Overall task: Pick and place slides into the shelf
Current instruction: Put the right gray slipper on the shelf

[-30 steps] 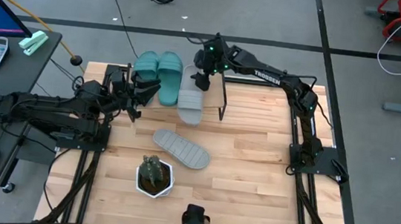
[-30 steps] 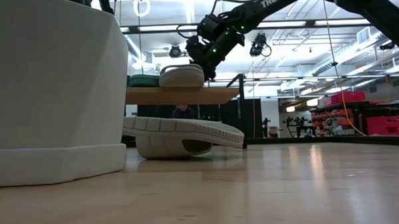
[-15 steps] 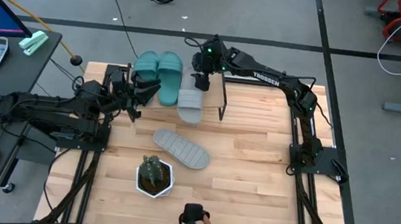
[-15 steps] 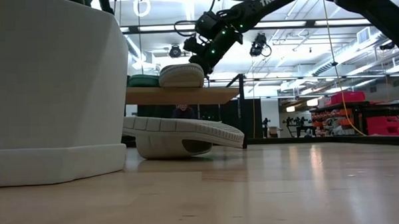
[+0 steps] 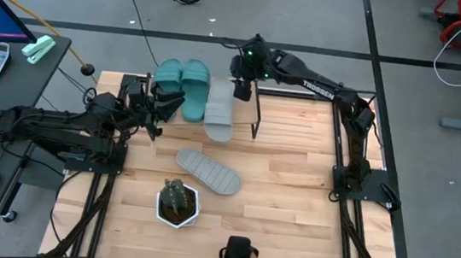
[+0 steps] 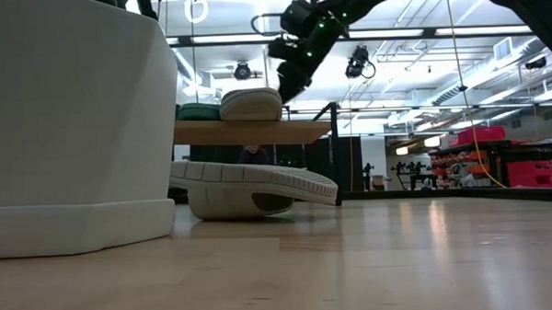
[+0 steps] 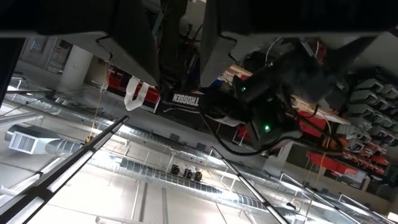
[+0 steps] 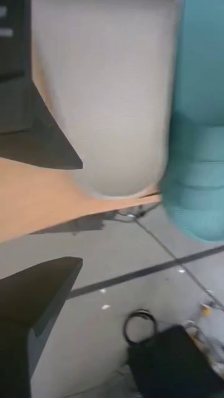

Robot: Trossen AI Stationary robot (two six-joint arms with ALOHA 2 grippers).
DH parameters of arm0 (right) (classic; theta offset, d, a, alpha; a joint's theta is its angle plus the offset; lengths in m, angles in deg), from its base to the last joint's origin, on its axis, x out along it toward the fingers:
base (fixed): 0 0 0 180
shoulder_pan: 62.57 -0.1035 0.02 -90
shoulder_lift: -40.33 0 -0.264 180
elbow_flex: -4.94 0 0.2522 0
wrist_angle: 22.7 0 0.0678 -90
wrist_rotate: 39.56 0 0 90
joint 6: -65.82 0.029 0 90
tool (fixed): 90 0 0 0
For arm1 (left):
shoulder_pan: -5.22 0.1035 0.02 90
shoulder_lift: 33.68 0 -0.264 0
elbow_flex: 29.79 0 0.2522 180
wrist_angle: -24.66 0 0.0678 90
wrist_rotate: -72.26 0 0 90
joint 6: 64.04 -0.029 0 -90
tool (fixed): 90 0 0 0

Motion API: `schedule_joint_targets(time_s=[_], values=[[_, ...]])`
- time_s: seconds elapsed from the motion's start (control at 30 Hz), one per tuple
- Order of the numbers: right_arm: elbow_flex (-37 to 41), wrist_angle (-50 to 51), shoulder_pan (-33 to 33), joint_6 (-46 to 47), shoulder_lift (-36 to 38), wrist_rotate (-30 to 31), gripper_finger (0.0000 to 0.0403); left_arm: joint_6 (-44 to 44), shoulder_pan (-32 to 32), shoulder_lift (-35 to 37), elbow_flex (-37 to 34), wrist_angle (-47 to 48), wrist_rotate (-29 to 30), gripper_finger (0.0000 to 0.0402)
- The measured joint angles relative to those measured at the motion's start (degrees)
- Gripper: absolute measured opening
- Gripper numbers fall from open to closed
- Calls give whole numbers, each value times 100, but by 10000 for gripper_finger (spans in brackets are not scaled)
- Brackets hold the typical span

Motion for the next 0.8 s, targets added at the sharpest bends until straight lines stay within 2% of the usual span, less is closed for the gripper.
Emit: schedule_joint_targets(time_s=[0.27,0.8], values=[[20,217,3,-16,-96,-23,227,-87,0,0,0,-2,0,119],[26,158,1,-31,-190,-7,225,-90,-48,0,0,-7,-4,118]])
